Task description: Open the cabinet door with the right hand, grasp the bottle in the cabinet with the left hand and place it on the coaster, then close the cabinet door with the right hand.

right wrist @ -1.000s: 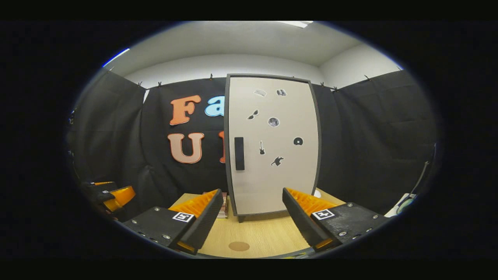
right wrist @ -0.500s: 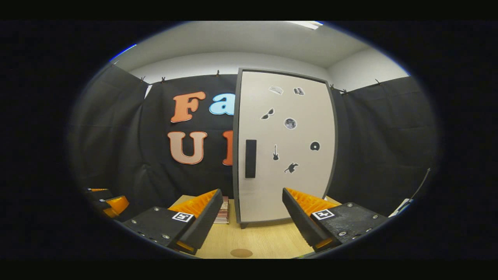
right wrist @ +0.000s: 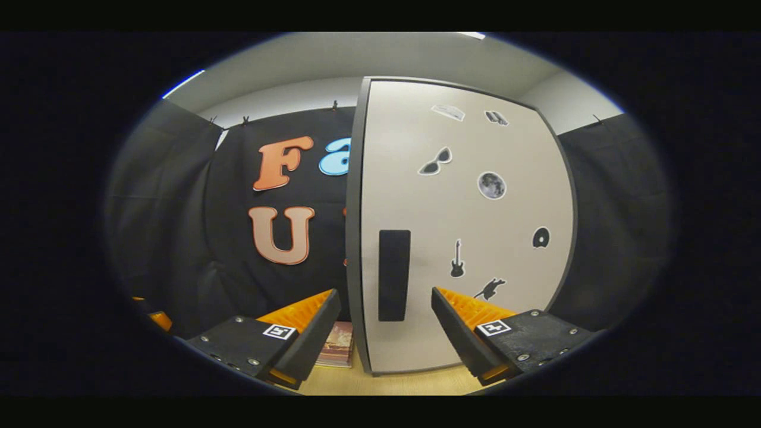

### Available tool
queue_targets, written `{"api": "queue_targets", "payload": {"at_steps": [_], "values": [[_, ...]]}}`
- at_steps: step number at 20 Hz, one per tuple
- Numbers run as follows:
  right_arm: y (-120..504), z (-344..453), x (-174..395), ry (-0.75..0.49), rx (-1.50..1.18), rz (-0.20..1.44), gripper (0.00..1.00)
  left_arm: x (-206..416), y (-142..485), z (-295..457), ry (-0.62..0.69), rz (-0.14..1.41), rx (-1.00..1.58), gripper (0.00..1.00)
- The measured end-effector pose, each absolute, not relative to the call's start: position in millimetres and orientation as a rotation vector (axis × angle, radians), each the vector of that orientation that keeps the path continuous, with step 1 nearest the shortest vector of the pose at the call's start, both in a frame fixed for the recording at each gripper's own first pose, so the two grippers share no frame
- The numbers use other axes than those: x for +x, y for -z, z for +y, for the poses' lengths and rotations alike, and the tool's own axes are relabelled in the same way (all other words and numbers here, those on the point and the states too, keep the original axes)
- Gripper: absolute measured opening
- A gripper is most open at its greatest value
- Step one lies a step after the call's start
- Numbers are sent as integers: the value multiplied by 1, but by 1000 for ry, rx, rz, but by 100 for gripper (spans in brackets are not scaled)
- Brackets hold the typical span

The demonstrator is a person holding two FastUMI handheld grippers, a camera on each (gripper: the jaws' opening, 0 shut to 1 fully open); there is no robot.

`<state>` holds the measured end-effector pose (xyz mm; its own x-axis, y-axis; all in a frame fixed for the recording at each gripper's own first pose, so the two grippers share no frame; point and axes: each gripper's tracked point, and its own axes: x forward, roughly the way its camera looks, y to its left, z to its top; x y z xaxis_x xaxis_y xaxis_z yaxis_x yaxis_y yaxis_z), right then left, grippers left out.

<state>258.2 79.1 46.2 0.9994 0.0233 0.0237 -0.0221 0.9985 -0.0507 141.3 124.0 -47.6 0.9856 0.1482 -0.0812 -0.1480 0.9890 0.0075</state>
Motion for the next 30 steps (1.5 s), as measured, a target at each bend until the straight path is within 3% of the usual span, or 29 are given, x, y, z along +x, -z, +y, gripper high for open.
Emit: {"api": "queue_targets", "payload": {"at_steps": [5, 8, 9, 11, 17, 19, 25, 30], "values": [[-47, 76, 295, -29, -27, -33, 94, 159, 57, 133, -201, 102, -5, 97], [-47, 80, 299, -47, -29, -34, 84, 158, 64, 135, -213, 124, -9, 97], [-46, 81, 299, -49, -40, -29, 75, 159, 66, 135, -210, 128, -10, 97], [-45, 75, 297, -28, -51, -23, 38, 161, 63, 135, -206, 127, -8, 97], [-43, 73, 290, -1, -18, -9, 28, 152, 63, 139, -194, 120, -3, 97], [-43, 72, 282, 7, -5, -8, 32, 138, 63, 144, -192, 118, -2, 96], [-39, 40, 210, 26, 33, -7, 22, 101, 54, 139, -128, 86, 5, 96], [-37, 12, 159, 77, 46, -1, 22, 62, 51, 119, -52, 59, -11, 96]]}}
